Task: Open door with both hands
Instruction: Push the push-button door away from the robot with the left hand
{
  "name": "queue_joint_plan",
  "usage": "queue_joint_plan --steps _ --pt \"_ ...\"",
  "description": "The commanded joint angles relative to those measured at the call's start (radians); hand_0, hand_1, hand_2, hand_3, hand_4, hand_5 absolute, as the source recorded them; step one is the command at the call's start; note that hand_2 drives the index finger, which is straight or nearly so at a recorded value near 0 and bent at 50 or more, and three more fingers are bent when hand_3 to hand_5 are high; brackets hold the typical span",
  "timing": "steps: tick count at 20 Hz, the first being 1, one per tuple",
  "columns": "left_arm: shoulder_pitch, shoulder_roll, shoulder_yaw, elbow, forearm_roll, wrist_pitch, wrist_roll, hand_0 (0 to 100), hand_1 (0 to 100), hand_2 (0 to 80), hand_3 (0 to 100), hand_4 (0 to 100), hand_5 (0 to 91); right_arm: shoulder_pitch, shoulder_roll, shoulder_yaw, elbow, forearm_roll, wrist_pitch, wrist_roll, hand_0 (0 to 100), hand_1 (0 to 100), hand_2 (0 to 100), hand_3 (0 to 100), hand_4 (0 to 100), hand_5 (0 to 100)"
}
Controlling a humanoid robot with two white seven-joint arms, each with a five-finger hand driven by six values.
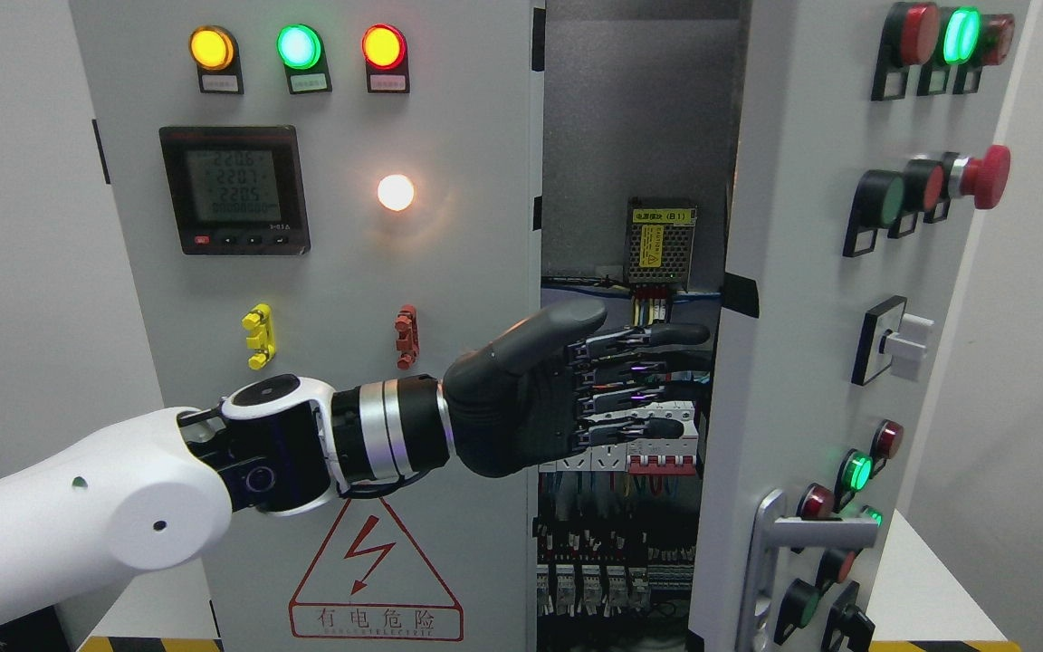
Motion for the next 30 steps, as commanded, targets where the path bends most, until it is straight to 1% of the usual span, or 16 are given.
queue_joint_plan --steps 1,4,7,9,12,14,19,23,25,28,30 --pt "-0.002 -0.127 0.030 0.001 0.015 0.000 0.025 12 39 0.0 0 0 0.0 0.000 0.000 -0.021 0.000 0.031 0.000 0.000 12 39 0 0 0 0" --pt "-0.002 -0.145 0.040 -0.002 0.015 0.002 0.028 12 39 0.0 0 0 0.0 0.000 0.000 -0.021 0.000 0.031 0.000 0.000 12 39 0 0 0 0" --pt "-0.002 -0.171 0.047 -0.002 0.015 0.002 0.057 12 39 0.0 0 0 0.0 0.000 0.000 -0.021 0.000 0.031 0.000 0.000 12 39 0 0 0 0" --pt "-0.005 -0.193 0.047 0.000 0.014 0.002 0.063 12 39 0.0 0 0 0.0 0.000 0.000 -0.021 0.000 0.031 0.000 0.000 12 39 0 0 0 0" --pt "-0.005 -0.240 0.047 0.000 0.011 0.002 0.068 12 39 0.0 0 0 0.0 0.000 0.000 -0.021 0.000 0.031 0.000 0.000 12 39 0 0 0 0" --pt "-0.002 -0.271 0.047 0.001 0.008 0.000 0.083 12 39 0.0 0 0 0.0 0.000 0.000 -0.021 0.000 0.031 0.000 0.000 12 39 0 0 0 0" --pt "0.007 -0.371 0.049 0.020 0.002 -0.006 0.097 12 39 0.0 0 0 0.0 0.000 0.000 -0.021 0.000 0.031 0.000 0.000 12 39 0 0 0 0" --pt "0.021 -0.473 0.053 0.060 0.000 -0.006 0.141 12 39 0.0 0 0 0.0 0.000 0.000 -0.021 0.000 0.031 0.000 0.000 12 39 0 0 0 0" --pt "0.020 -0.503 0.053 0.069 -0.004 -0.006 0.149 12 39 0.0 0 0 0.0 0.000 0.000 -0.021 0.000 0.031 0.000 0.000 12 39 0 0 0 0" --pt "0.020 -0.579 0.053 0.115 -0.044 -0.006 0.150 12 39 0.0 0 0 0.0 0.000 0.000 -0.021 0.000 0.031 0.000 0.000 12 39 0 0 0 0" --pt "0.023 -0.612 0.053 0.141 -0.063 -0.006 0.150 12 39 0.0 0 0 0.0 0.000 0.000 -0.021 0.000 0.031 0.000 0.000 12 39 0 0 0 0"
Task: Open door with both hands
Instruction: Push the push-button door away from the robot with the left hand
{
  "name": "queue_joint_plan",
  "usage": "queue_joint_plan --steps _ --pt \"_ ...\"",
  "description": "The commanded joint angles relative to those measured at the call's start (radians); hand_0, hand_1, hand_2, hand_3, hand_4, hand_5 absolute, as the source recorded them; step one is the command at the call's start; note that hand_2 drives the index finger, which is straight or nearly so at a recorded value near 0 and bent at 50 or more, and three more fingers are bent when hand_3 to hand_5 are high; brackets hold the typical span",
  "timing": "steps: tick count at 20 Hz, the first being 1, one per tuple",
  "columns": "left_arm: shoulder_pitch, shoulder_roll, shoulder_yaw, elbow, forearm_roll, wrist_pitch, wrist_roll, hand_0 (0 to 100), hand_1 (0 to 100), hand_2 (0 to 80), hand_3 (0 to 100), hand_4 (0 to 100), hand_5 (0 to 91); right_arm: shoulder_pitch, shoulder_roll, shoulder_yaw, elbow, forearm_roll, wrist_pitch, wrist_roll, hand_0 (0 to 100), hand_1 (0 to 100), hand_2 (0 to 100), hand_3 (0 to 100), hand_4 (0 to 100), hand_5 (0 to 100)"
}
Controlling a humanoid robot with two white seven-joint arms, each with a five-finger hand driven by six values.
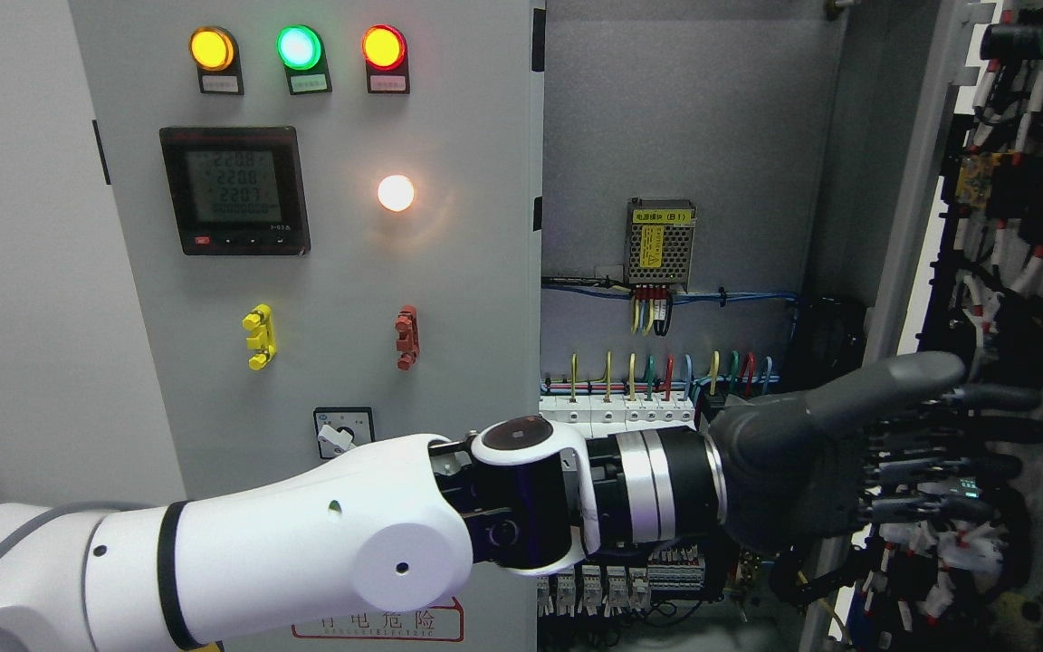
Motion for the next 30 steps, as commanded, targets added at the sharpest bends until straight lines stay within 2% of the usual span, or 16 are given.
queue_joint_plan --steps 1,18,20,22,25,30 --pt "0.005 -0.220 0.006 0.096 -0.039 0.003 0.000 12 39 0.0 0 0 0.0 0.000 0.000 -0.021 0.000 0.031 0.000 0.000 12 39 0 0 0 0" --pt "0.004 -0.232 0.057 0.109 -0.041 0.011 0.021 12 39 0.0 0 0 0.0 0.000 0.000 -0.021 0.000 0.031 0.000 0.000 12 39 0 0 0 0" --pt "0.005 -0.228 0.065 0.109 -0.065 0.011 0.019 12 39 0.0 0 0 0.0 0.000 0.000 -0.021 0.000 0.031 0.000 0.000 12 39 0 0 0 0" --pt "0.040 -0.196 0.075 0.106 -0.091 0.015 0.012 12 39 0.0 0 0 0.0 0.000 0.000 -0.021 0.000 0.031 0.000 0.000 12 39 0 0 0 0" --pt "0.099 -0.073 0.094 0.098 -0.154 0.020 0.010 12 39 0.0 0 0 0.0 0.000 0.000 -0.021 0.000 0.031 0.000 0.000 12 39 0 0 0 0" --pt "0.194 0.132 0.111 0.072 -0.174 0.018 0.001 12 39 0.0 0 0 0.0 0.000 0.000 -0.021 0.000 0.031 0.000 0.000 12 39 0 0 0 0"
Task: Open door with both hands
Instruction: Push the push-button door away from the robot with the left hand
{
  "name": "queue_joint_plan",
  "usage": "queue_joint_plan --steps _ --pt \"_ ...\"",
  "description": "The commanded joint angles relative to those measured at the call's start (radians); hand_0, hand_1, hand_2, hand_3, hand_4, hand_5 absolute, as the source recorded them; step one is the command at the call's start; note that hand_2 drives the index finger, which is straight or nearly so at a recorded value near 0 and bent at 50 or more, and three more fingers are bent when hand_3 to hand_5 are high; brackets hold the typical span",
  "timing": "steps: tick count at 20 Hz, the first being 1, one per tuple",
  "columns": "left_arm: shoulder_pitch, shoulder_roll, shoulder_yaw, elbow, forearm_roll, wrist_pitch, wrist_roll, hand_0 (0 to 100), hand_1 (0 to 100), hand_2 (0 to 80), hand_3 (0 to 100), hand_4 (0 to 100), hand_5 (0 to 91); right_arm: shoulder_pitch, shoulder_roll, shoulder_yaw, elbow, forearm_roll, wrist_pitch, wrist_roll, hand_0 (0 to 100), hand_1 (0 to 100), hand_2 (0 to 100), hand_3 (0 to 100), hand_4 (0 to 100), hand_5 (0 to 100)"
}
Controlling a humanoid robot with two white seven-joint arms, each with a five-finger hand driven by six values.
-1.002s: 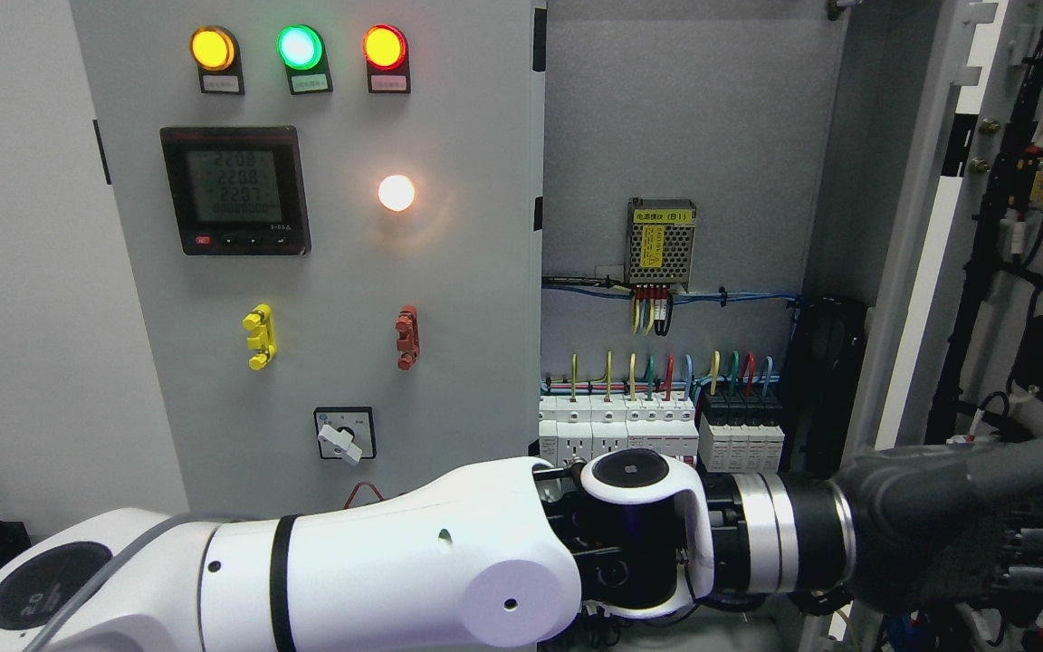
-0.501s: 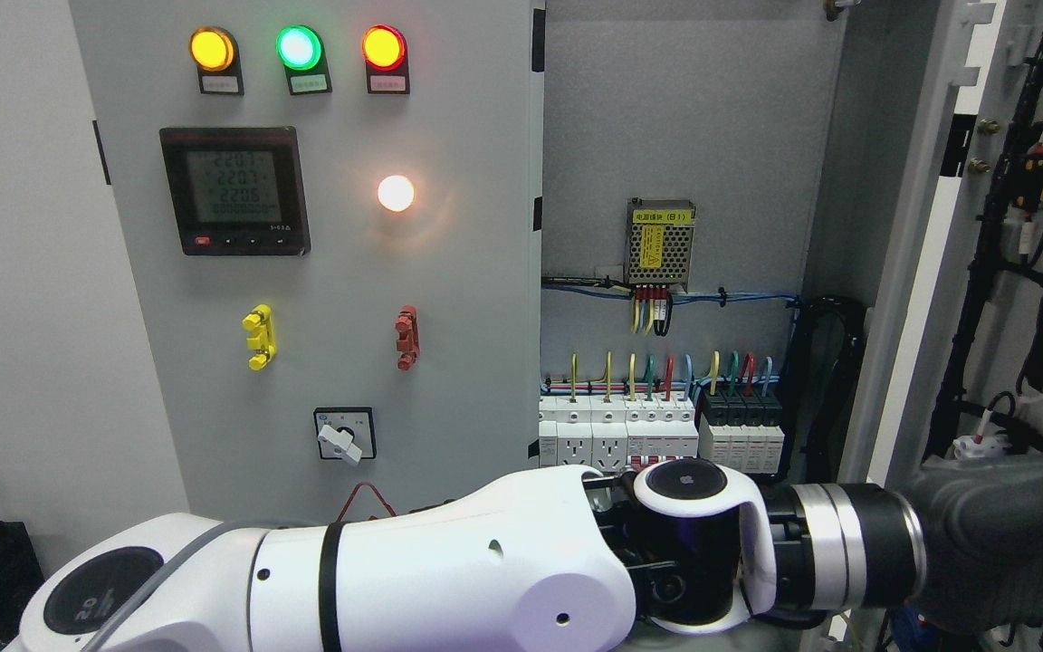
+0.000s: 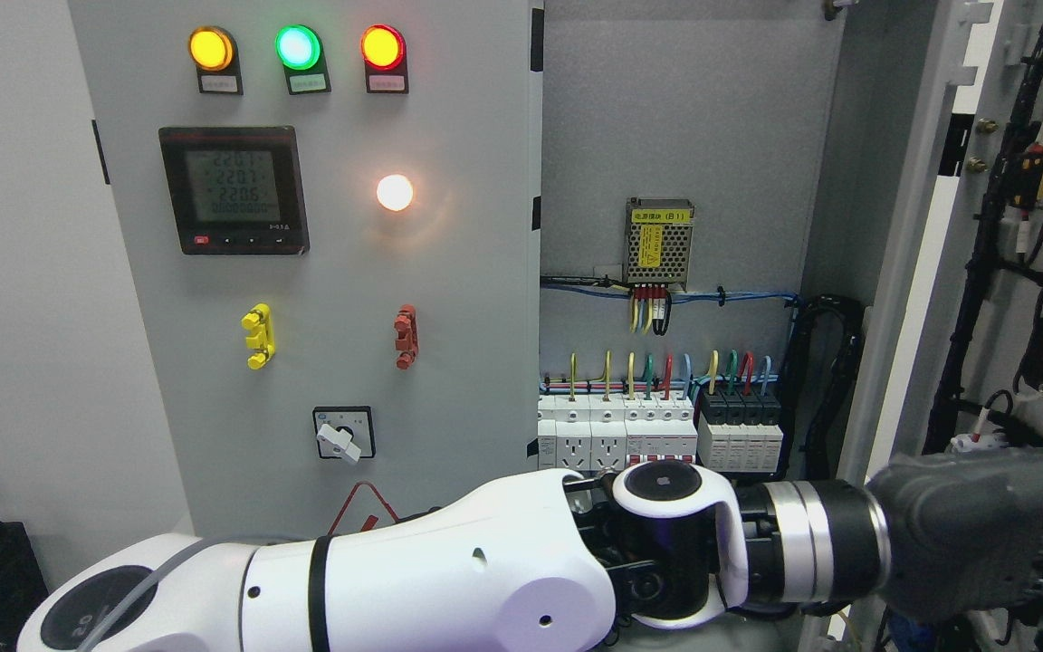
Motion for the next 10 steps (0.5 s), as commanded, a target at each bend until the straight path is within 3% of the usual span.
queue_joint_plan --steps 1,4,6,10 --pt "0.110 0.275 0.062 -0.040 -0.045 -0.001 -0.010 12 39 0.0 0 0 0.0 0.000 0.000 -0.021 0.000 0.031 0.000 -0.001 12 39 0 0 0 0" --pt "0.227 0.450 0.150 -0.140 -0.128 0.002 -0.017 12 39 0.0 0 0 0.0 0.000 0.000 -0.021 0.000 0.031 0.000 -0.001 12 39 0 0 0 0" --pt "0.354 0.571 0.251 -0.207 -0.179 0.007 -0.035 12 39 0.0 0 0 0.0 0.000 0.000 -0.021 0.000 0.031 0.000 -0.001 12 39 0 0 0 0" --pt "0.564 0.761 0.414 -0.290 -0.233 0.007 -0.107 12 39 0.0 0 0 0.0 0.000 0.000 -0.021 0.000 0.031 0.000 -0.001 12 39 0 0 0 0"
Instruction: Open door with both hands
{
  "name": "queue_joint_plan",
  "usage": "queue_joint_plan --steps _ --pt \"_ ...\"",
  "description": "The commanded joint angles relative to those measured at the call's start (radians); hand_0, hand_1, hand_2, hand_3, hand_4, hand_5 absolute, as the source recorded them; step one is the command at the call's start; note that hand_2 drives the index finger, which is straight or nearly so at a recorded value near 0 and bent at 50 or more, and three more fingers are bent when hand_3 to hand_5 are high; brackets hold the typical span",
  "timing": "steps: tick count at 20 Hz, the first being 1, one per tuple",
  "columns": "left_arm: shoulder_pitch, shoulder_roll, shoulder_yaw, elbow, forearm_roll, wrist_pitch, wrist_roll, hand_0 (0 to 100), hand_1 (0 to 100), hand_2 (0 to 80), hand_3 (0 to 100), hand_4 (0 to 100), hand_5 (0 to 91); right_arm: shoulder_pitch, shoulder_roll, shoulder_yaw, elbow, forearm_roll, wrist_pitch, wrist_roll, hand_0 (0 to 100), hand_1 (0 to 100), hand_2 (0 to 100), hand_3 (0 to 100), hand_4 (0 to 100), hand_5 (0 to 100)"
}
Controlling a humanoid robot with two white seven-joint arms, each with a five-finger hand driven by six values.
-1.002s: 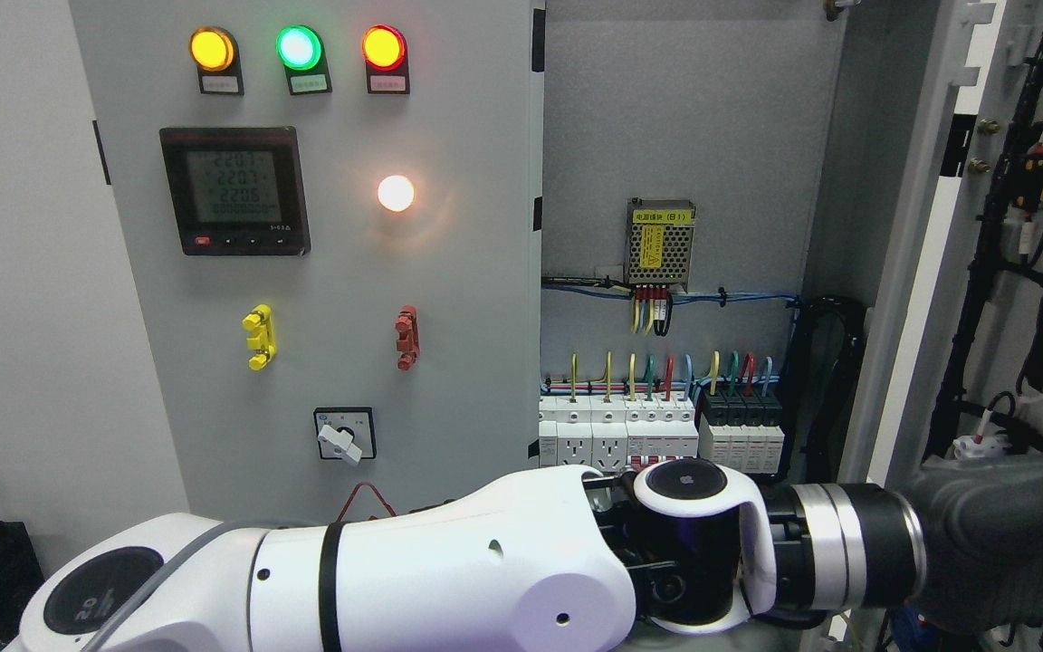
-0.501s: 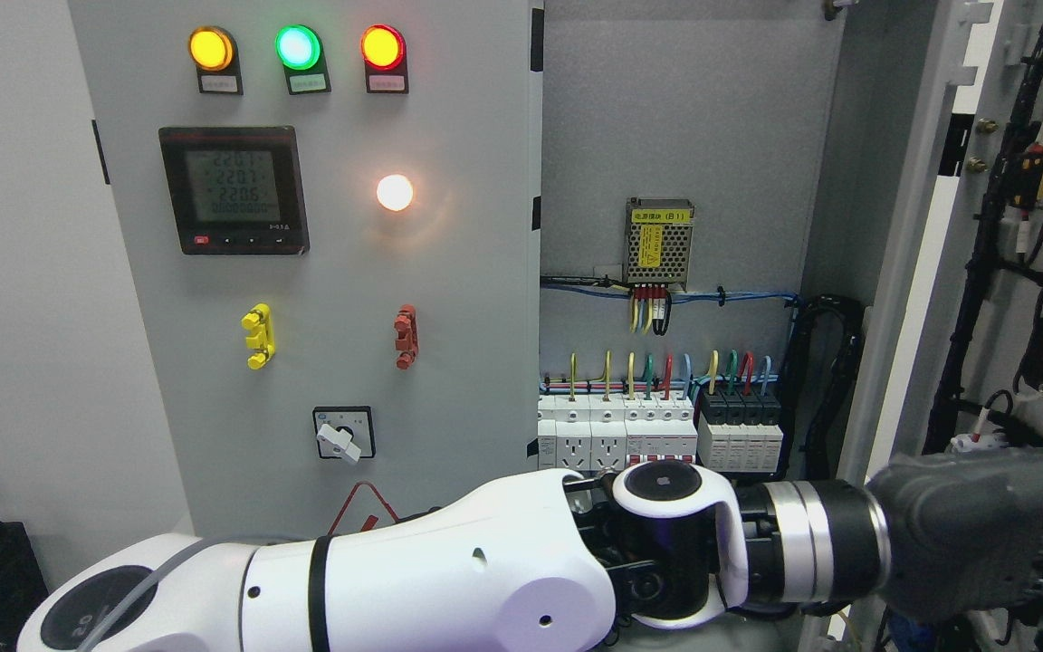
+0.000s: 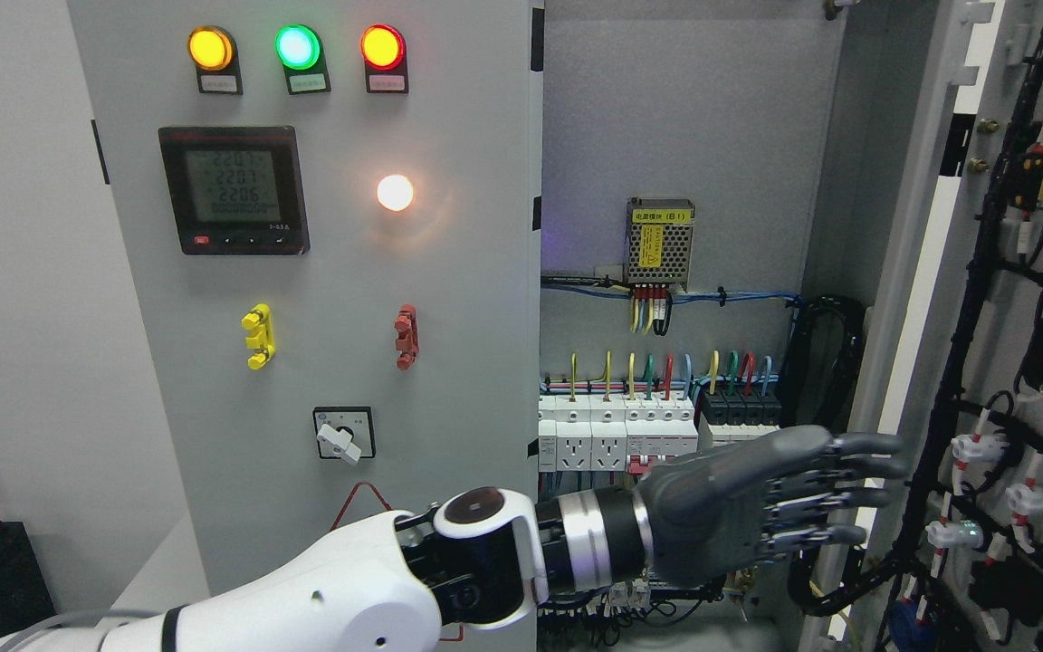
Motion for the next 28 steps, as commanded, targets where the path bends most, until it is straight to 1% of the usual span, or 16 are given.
queue_joint_plan --steps 1,4,6,8,10,11,13,14,15,17,20,21,24,25,26,28 --pt "0.290 0.475 0.304 -0.189 -0.082 0.001 -0.067 12 39 0.0 0 0 0.0 0.000 0.000 -0.021 0.000 0.031 0.000 -0.001 12 39 0 0 0 0" --pt "0.478 0.601 0.471 -0.233 -0.103 0.001 -0.137 12 39 0.0 0 0 0.0 0.000 -0.001 -0.021 0.000 0.031 0.000 -0.001 12 39 0 0 0 0" --pt "0.621 0.627 0.615 -0.229 -0.124 0.001 -0.182 12 39 0.0 0 0 0.0 0.000 0.000 -0.020 0.000 0.031 0.000 -0.001 12 39 0 0 0 0" --pt "0.797 0.635 0.782 -0.229 -0.196 0.001 -0.222 12 39 0.0 0 0 0.0 0.000 0.000 -0.021 0.000 0.031 0.000 -0.001 12 39 0 0 0 0" --pt "1.033 0.630 0.994 -0.229 -0.247 -0.001 -0.269 12 39 0.0 0 0 0.0 0.000 0.000 -0.021 0.000 0.031 0.000 -0.001 12 39 0 0 0 0" --pt "1.145 0.630 1.087 -0.229 -0.272 -0.001 -0.282 12 39 0.0 0 0 0.0 0.000 0.000 -0.021 0.000 0.031 0.000 -0.001 12 39 0 0 0 0" --pt "1.381 0.612 1.261 -0.227 -0.339 -0.004 -0.287 12 39 0.0 0 0 0.0 0.000 0.000 -0.021 0.000 0.031 0.000 -0.001 12 39 0 0 0 0" --pt "1.493 0.589 1.333 -0.220 -0.385 -0.010 -0.287 12 39 0.0 0 0 0.0 0.000 0.000 -0.021 0.000 0.031 0.000 -0.001 12 39 0 0 0 0" --pt "1.588 0.534 1.405 -0.204 -0.448 -0.013 -0.287 12 39 0.0 0 0 0.0 0.000 0.000 -0.021 0.000 0.031 0.000 -0.001 12 39 0 0 0 0" --pt "1.739 0.396 1.517 -0.181 -0.590 -0.016 -0.287 12 39 0.0 0 0 0.0 0.000 0.000 -0.021 0.000 0.031 0.000 -0.001 12 39 0 0 0 0" --pt "1.902 0.226 1.645 -0.143 -0.768 -0.024 -0.288 12 39 0.0 0 0 0.0 0.000 0.000 -0.021 0.000 0.031 0.000 -0.001 12 39 0 0 0 0" --pt "1.937 0.161 1.680 -0.134 -0.831 -0.033 -0.288 12 39 0.0 0 0 0.0 0.000 0.000 -0.021 0.000 0.031 0.000 -0.001 12 39 0 0 0 0" --pt "2.026 -0.049 1.771 -0.092 -1.053 -0.047 -0.287 12 39 0.0 0 0 0.0 0.000 0.000 -0.021 0.000 0.031 0.000 -0.001 12 39 0 0 0 0" --pt "2.049 -0.106 1.795 -0.066 -1.130 -0.050 -0.285 12 39 0.0 0 0 0.0 0.000 0.000 -0.021 0.000 0.031 0.000 -0.001 12 39 0 0 0 0" --pt "2.063 -0.149 1.809 -0.027 -1.207 -0.057 -0.285 12 39 0.0 0 0 0.0 0.000 0.000 -0.021 0.000 0.031 0.000 -0.001 12 39 0 0 0 0" --pt "2.067 -0.194 1.815 0.093 -1.354 -0.090 -0.282 12 39 0.0 0 0 0.0 0.000 0.000 -0.021 0.000 0.031 0.000 -0.001 12 39 0 0 0 0"
